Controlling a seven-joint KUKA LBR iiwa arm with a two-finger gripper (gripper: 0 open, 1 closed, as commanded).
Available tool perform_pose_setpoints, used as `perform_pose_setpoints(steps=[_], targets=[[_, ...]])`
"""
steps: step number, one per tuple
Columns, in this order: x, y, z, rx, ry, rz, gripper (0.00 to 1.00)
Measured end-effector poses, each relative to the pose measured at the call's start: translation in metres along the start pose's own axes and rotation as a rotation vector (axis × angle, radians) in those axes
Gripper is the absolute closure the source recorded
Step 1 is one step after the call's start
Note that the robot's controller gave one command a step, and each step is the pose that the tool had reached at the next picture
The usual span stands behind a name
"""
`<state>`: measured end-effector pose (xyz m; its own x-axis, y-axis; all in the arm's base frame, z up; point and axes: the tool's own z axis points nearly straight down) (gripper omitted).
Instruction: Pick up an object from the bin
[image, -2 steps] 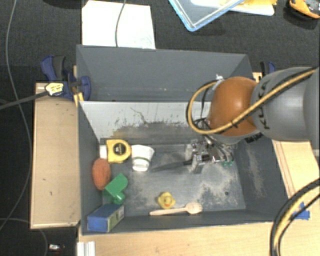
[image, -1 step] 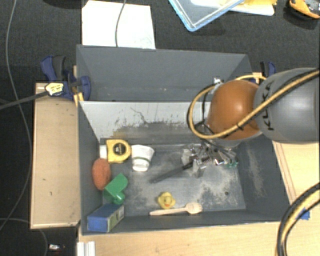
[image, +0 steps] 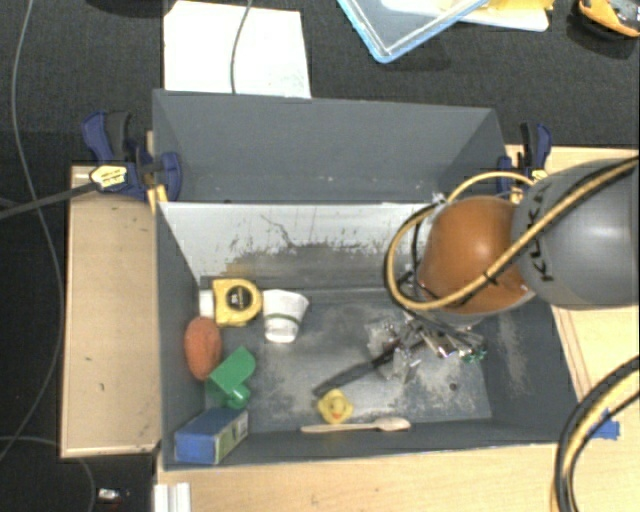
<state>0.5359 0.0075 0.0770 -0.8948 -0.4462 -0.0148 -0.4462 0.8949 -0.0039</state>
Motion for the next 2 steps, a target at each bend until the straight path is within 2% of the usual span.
perform_pose_setpoints(steps=[1, 2], targets=[[0.009, 0.012, -0.057, -0.002, 0.003, -0.04, 1.0], [-0.009, -0.015, -0.051, 0.004, -0.006, -0.235, 1.0]])
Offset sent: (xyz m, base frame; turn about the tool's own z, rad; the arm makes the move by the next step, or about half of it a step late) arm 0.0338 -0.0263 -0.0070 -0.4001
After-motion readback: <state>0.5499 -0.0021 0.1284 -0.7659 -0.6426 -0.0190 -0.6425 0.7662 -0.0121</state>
